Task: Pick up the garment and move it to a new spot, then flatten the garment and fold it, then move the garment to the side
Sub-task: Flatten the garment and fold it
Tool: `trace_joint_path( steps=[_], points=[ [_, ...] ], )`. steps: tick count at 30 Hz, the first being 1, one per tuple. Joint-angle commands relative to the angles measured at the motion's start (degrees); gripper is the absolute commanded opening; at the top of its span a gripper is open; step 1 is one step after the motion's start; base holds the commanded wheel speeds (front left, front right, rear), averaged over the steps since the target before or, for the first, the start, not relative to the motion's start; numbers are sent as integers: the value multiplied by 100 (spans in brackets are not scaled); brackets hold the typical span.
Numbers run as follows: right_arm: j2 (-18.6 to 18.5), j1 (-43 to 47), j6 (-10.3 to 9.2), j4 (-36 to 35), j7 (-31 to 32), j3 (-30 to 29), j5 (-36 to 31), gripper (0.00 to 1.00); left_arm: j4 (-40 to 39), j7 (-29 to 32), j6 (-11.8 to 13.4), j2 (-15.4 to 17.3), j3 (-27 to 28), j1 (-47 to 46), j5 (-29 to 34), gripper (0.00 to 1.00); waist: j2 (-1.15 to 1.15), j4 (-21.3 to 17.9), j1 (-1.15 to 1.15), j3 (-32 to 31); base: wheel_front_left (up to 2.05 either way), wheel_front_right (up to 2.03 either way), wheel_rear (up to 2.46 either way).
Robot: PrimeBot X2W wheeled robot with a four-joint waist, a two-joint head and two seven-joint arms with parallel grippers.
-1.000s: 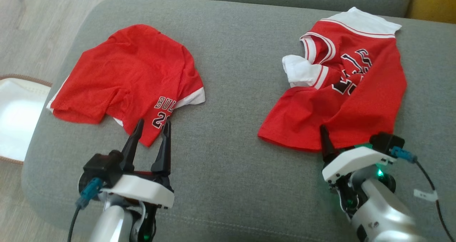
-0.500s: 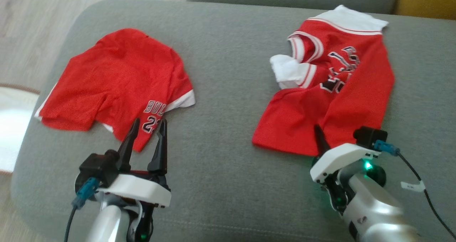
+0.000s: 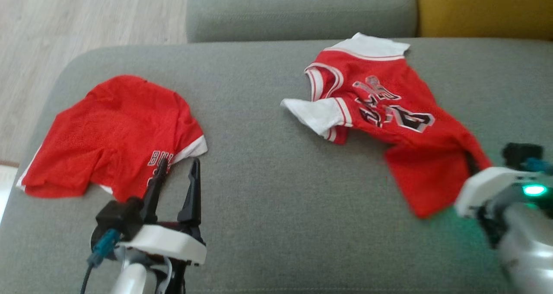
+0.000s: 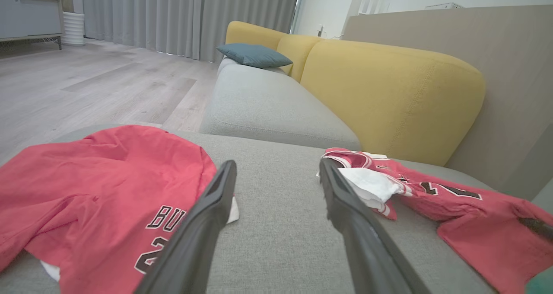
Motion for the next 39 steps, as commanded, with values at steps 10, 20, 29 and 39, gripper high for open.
trace_joint_path(
  steps=[10,20,29,39],
  points=[
    [-717,179,22,0,165,-1560,-1760,100,-220,-30,54,38,128,-59,-39,100,0,-98,0,-200,0,0,0],
    [953,997,22,-2490,-379,-2559,-3272,100,-238,-30,7,38,153,-35,30,100,0,-40,0,-164,0,0,0],
    [1180,1944,22,-3966,-447,-1423,-2678,100,-241,-30,-42,38,51,-122,39,100,0,164,0,-17,0,0,0],
    [1184,1951,22,-4200,-418,-877,-2700,100,-198,-30,-53,38,-68,-289,18,100,0,631,0,295,0,0,0]
  ],
)
